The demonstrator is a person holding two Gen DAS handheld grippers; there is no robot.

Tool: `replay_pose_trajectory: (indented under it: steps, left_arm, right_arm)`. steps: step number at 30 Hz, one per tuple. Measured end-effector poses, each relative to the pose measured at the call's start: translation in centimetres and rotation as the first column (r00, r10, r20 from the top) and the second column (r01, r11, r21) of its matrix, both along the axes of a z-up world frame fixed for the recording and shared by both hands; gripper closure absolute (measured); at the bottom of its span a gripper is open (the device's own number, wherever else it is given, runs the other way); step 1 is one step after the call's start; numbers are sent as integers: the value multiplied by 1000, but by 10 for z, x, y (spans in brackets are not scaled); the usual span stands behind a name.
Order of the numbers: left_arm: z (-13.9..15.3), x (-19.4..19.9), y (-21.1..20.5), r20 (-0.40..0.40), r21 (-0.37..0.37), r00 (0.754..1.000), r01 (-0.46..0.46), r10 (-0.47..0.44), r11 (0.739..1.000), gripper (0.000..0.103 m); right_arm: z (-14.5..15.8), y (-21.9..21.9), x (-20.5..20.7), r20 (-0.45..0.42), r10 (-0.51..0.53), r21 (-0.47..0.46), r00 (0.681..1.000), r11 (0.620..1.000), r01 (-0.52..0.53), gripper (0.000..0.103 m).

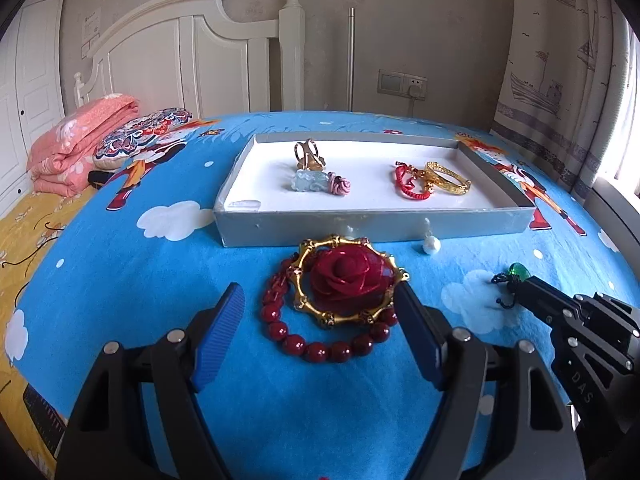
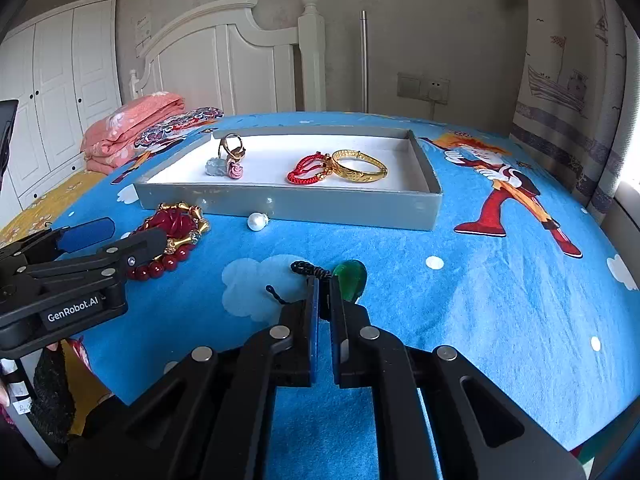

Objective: Organize jewelry
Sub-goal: 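Grasp the black cord with green stone using the right tool, then grasp red bead rose bracelet with left tool while right tool holds green-stone cord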

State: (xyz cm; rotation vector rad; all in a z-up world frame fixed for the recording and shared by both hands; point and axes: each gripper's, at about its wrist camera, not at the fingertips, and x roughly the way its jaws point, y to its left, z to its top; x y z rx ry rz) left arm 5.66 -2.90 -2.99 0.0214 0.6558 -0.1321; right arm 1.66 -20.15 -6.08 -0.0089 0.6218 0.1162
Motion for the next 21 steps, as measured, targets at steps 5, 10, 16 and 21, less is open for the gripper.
replay_pose_trajectory:
  steps: [5, 10, 16, 21]
  left_arm:
    - [-1, -5, 12, 15, -22, 1000, 0, 1, 1000, 29]
    - [0, -11, 17, 36, -25, 999, 10, -9, 1000, 29]
    - [1, -10, 12, 46, -32, 999, 32, -30, 999, 29]
    - [1, -5, 7, 45, -41, 998, 48, -46, 998, 31]
  right_arm:
    - [0, 13, 3, 23, 22, -45, 999, 999, -21, 76]
    - [-2, 21, 12, 21, 5, -103, 1000, 995, -3, 76]
    - [-5, 19, 9, 51, 9, -116, 999, 993, -3, 92]
    - [-6, 18, 5, 64, 2, -106, 998, 994, 5, 92]
